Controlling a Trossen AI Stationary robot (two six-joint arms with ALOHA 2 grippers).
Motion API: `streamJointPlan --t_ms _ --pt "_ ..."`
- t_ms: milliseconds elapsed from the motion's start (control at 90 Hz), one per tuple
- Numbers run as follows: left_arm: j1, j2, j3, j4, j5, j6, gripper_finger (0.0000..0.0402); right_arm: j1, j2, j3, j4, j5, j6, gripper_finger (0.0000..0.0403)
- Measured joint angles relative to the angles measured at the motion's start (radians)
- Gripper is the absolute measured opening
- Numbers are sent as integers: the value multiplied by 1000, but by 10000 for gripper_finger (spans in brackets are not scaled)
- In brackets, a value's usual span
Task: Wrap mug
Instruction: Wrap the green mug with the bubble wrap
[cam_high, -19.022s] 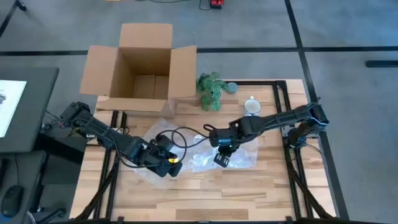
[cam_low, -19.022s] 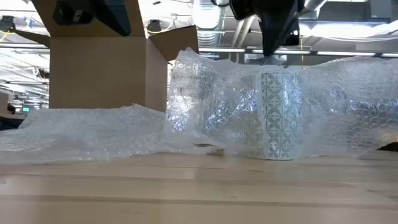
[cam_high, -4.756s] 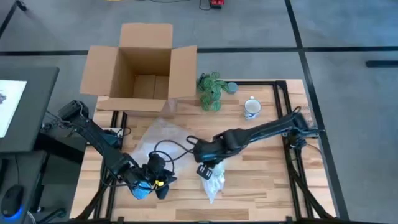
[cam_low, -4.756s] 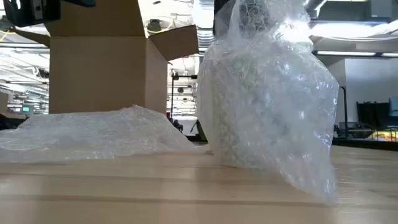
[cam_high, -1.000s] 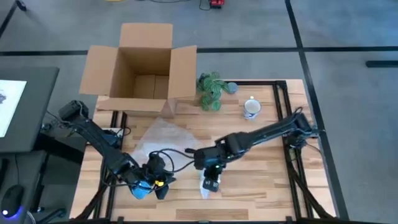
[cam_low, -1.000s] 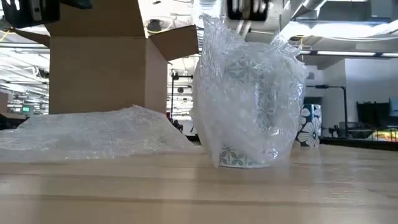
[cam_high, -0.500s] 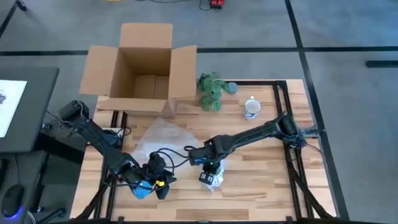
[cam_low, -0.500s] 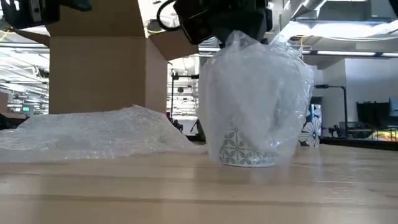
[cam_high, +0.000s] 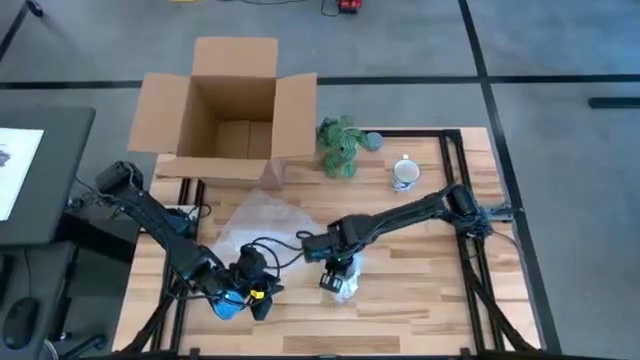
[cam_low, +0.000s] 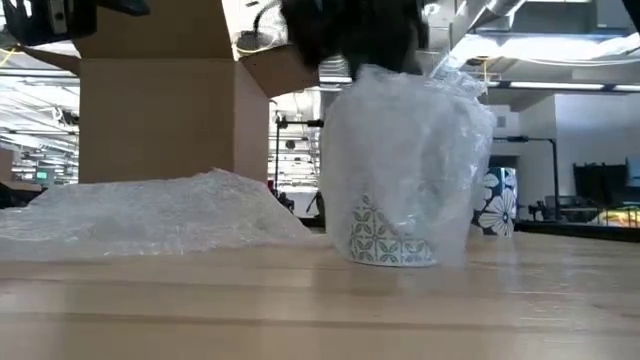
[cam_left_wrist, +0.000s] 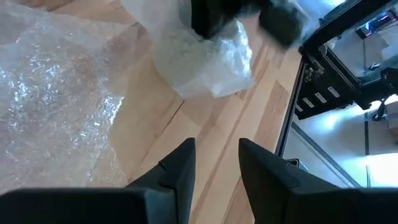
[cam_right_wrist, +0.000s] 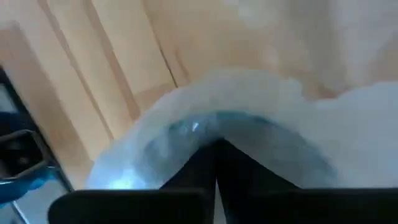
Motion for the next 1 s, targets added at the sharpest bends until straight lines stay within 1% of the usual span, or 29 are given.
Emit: streamJointPlan --t_ms 89,144,211,267,322,378,444,678,800,911,1000 --pt "0 0 0 0 0 0 104 0 -65 16 -44 -2 40 0" --pt "0 0 0 0 0 1 104 3 -99 18 -71 -3 102 0" --pt "0 0 0 -1 0 1 104 12 -131 18 -146 1 186 0" --pt "0 0 0 0 0 1 104 26 -156 18 -200 31 232 0" --pt "0 0 0 -1 0 1 104 39 -168 9 -258 56 255 0" --pt "0 0 0 0 0 2 104 45 -168 -16 -274 58 254 0" --pt "1 0 0 0 0 3 104 57 -154 -56 -240 58 238 0" --pt "0 0 0 0 1 2 104 58 -145 -193 23 75 263 0" --pt "1 0 0 -1 10 2 104 48 -141 -240 96 99 279 0" --pt "1 0 0 -3 21 3 104 48 -143 -269 126 115 271 0" --pt "1 0 0 -3 21 3 104 44 -112 -282 158 123 264 0"
